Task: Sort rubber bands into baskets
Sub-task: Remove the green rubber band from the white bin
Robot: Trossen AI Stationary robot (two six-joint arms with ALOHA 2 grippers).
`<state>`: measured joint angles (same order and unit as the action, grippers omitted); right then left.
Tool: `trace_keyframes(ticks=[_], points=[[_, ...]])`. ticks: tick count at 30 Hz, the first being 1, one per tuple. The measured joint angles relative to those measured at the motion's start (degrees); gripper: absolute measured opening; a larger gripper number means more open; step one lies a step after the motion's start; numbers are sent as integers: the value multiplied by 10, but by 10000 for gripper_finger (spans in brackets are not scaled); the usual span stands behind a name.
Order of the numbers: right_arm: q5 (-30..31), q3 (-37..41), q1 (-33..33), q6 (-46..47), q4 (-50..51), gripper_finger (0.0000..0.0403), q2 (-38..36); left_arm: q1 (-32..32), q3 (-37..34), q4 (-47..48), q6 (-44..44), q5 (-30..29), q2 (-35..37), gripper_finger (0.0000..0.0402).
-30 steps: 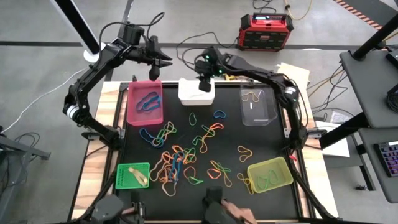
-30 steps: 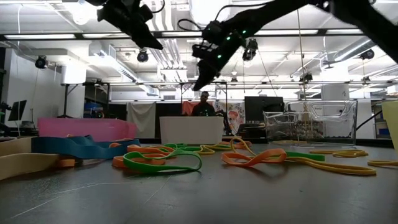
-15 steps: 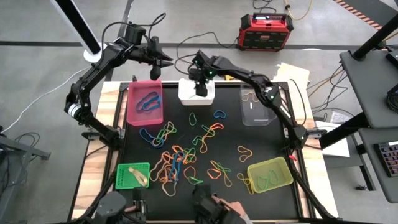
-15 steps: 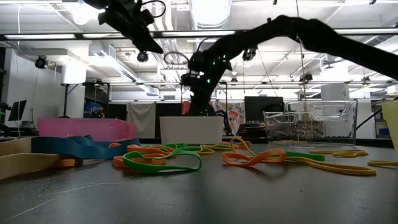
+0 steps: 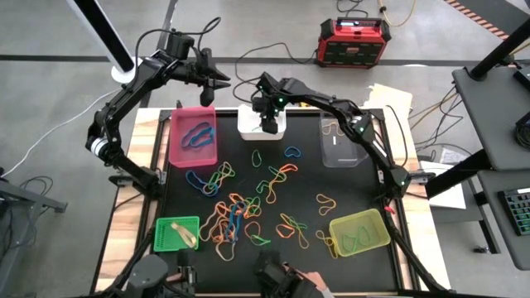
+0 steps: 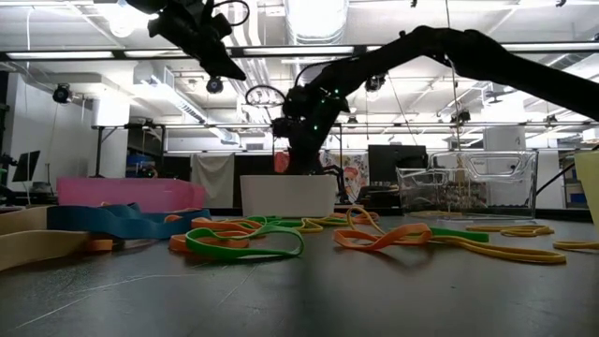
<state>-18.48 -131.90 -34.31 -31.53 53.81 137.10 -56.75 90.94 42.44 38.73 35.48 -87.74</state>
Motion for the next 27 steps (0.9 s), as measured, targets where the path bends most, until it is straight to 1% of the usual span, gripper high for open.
trace_keyframes(ticks=[8, 12, 18, 20, 22, 24, 27], points=[[0, 61, 2, 9, -34, 190, 0, 0, 0, 0, 0, 0, 0, 78], [-2, 76, 2, 2, -48, 189, 0, 0, 0, 0, 0, 0, 0, 78], [-2, 77, 0, -9, -52, 184, 0, 0, 0, -4, 0, 1, 0, 78], [-2, 77, 0, -24, -53, 170, 0, 0, 0, -5, 0, 1, 0, 78], [-3, 81, 1, -36, -54, 148, 0, 0, 0, -8, 0, 1, 0, 78], [-4, 83, 1, -45, -53, 116, -1, 0, 0, -9, -1, 1, 0, 78], [-3, 79, 0, -59, -48, 55, -2, 0, 0, -9, -2, 1, 0, 78]])
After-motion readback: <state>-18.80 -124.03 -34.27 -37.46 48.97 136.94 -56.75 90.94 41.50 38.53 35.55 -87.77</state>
